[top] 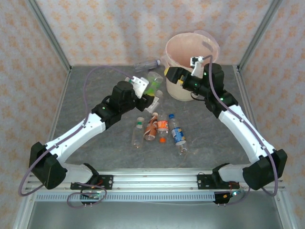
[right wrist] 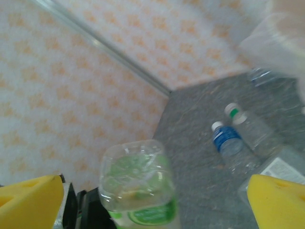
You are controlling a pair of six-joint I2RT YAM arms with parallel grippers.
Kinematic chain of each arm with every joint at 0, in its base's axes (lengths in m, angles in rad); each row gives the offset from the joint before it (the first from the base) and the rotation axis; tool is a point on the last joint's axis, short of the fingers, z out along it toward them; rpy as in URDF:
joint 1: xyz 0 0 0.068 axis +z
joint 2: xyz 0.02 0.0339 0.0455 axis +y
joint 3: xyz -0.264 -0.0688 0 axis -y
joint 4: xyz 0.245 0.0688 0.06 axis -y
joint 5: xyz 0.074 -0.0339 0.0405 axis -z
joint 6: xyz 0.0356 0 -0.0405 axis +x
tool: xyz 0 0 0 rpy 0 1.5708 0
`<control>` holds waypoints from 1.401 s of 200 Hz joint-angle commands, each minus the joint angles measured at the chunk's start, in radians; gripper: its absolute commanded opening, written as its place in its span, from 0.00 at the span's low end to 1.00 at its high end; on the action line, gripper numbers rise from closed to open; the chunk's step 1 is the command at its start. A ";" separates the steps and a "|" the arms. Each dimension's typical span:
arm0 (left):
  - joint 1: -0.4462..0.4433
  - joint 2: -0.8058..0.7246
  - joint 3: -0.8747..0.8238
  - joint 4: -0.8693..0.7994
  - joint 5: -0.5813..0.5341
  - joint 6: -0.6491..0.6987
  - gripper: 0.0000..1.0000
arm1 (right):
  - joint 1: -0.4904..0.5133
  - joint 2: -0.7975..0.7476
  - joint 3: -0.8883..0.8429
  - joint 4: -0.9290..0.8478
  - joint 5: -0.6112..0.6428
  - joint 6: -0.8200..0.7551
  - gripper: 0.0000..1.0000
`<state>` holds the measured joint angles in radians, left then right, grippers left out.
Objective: Put the plastic bottles in the bin
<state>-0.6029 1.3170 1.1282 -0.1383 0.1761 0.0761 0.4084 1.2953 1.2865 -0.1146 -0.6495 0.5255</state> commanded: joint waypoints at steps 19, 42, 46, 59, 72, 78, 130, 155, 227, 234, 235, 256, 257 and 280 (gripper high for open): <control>-0.017 0.009 0.030 0.066 0.013 0.010 0.00 | 0.045 0.067 0.078 -0.141 -0.045 -0.089 0.99; -0.017 0.022 0.042 0.065 0.035 0.014 0.00 | 0.054 0.100 0.094 -0.153 -0.086 -0.103 0.99; -0.018 0.023 0.042 0.067 0.038 0.017 0.01 | 0.055 0.105 0.097 -0.154 -0.095 -0.103 1.00; -0.018 0.029 0.044 0.065 0.040 0.021 0.01 | 0.056 0.120 0.103 -0.153 -0.109 -0.102 1.00; -0.020 0.037 0.051 0.058 0.049 0.023 0.01 | 0.058 0.133 0.107 -0.146 -0.127 -0.103 0.98; -0.020 0.042 0.055 0.055 0.053 0.024 0.01 | 0.060 0.140 0.108 -0.142 -0.134 -0.102 0.98; -0.023 0.042 0.049 0.081 0.135 0.013 0.06 | 0.061 0.179 0.097 -0.075 -0.093 -0.065 0.82; -0.023 0.049 0.054 0.070 0.134 0.014 0.07 | 0.061 0.178 0.082 -0.025 -0.067 -0.048 0.69; -0.021 0.035 0.038 0.077 0.108 -0.022 0.45 | 0.061 0.140 0.082 -0.024 0.029 -0.090 0.47; -0.021 0.030 0.034 0.084 0.103 -0.029 0.50 | 0.060 0.136 0.087 -0.029 0.036 -0.099 0.47; -0.020 0.030 0.034 0.084 0.103 -0.030 0.51 | 0.060 0.135 0.088 -0.030 0.037 -0.101 0.47; -0.013 0.006 0.009 0.110 0.099 -0.068 0.72 | 0.053 0.132 0.127 -0.062 0.057 -0.150 0.46; -0.012 0.005 0.008 0.110 0.100 -0.071 0.72 | 0.052 0.133 0.129 -0.064 0.058 -0.153 0.46; 0.005 -0.044 -0.054 0.171 0.122 -0.134 0.95 | 0.012 0.140 0.215 -0.132 0.122 -0.223 0.46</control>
<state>-0.6125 1.3548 1.1286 -0.0662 0.2680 0.0238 0.4671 1.4521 1.3968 -0.2226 -0.6476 0.3939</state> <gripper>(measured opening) 0.835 0.556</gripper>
